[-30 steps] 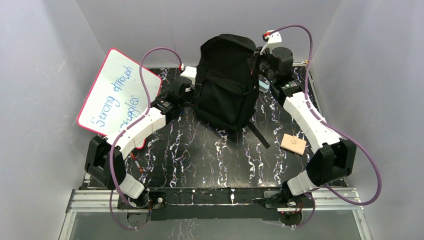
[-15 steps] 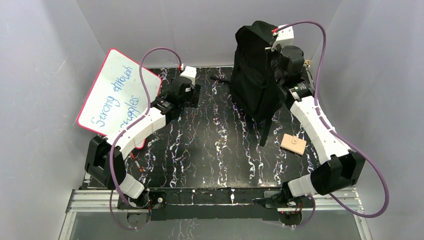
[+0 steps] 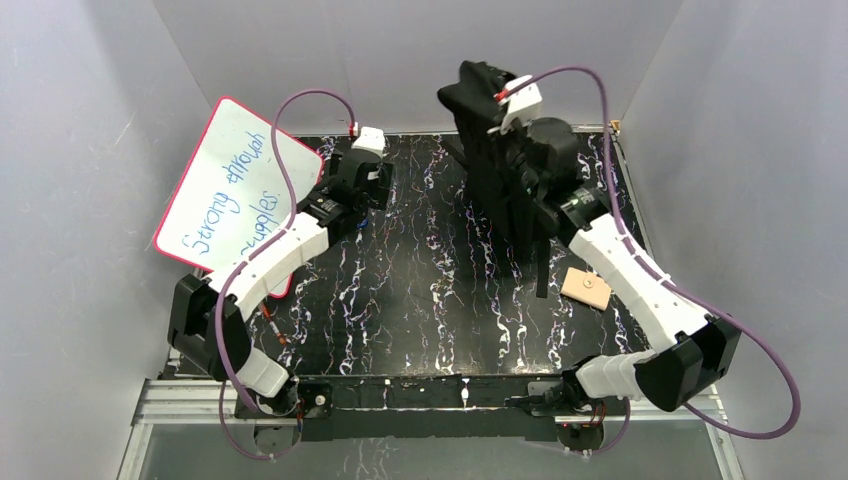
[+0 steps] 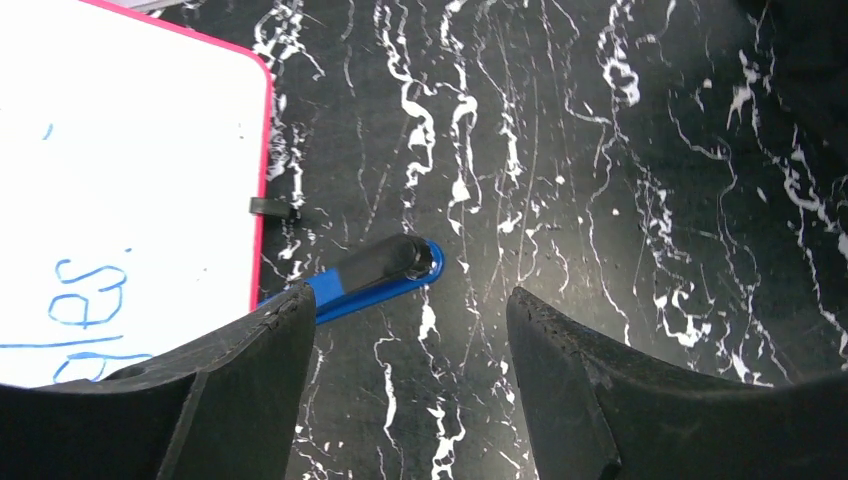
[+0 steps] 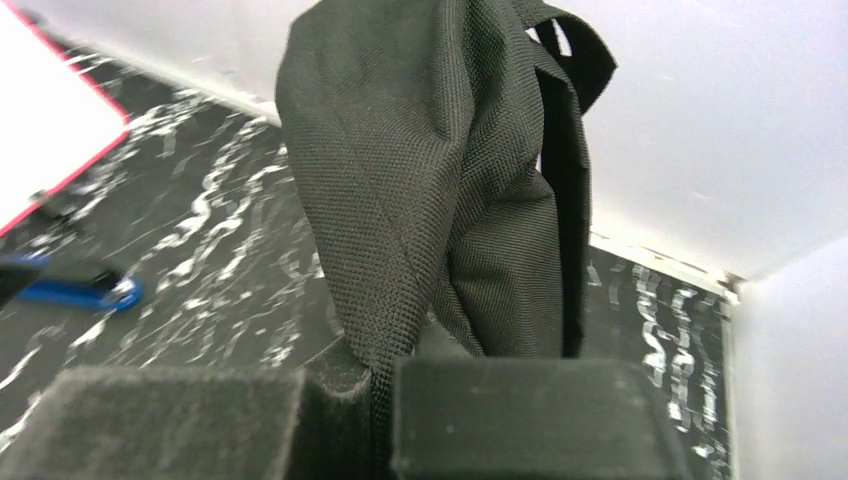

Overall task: Pack the student bag
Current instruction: Adjust the student bag at the center of the board.

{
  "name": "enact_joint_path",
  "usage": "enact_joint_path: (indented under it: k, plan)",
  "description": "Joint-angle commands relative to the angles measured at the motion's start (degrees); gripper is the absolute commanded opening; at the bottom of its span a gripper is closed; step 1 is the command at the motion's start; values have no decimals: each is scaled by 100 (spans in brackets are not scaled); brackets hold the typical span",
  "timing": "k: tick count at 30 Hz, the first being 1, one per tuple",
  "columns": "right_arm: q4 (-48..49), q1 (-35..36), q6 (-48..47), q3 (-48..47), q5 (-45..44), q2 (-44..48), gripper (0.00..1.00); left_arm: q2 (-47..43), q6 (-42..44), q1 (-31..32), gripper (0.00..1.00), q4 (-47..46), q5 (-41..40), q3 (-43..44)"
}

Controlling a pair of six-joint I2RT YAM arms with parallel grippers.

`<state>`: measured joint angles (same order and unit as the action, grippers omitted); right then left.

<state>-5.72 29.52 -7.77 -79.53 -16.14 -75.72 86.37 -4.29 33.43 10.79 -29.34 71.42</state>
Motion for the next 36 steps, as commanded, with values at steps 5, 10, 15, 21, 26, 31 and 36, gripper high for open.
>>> enact_joint_path:
  k: [5,10,15,21,26,31,36]
  plan:
    - [475,1584,580,518,291,206,0,-876,-463,-99,69,598,-543,593]
    - [826,2170,1212,1056,584,4,5,-1401,-720,-130,72,912,-713,332]
    - [1217,2672,1661,1366,906,-551,18,-1727,-876,-159,74,1214,-844,57]
    - [1138,2913,1675,1113,1477,-1050,45,-1811,-1153,-179,74,1455,-740,-134]
    - [850,2909,1558,1294,1277,-649,58,-1835,-1456,-188,75,1584,-439,-359]
    - [376,2903,1522,1581,47,67,67,-1791,-1836,-194,77,1645,-96,-656]
    - [-478,2157,1916,1487,-621,366,73,-1760,-2237,-193,79,1660,262,-901]
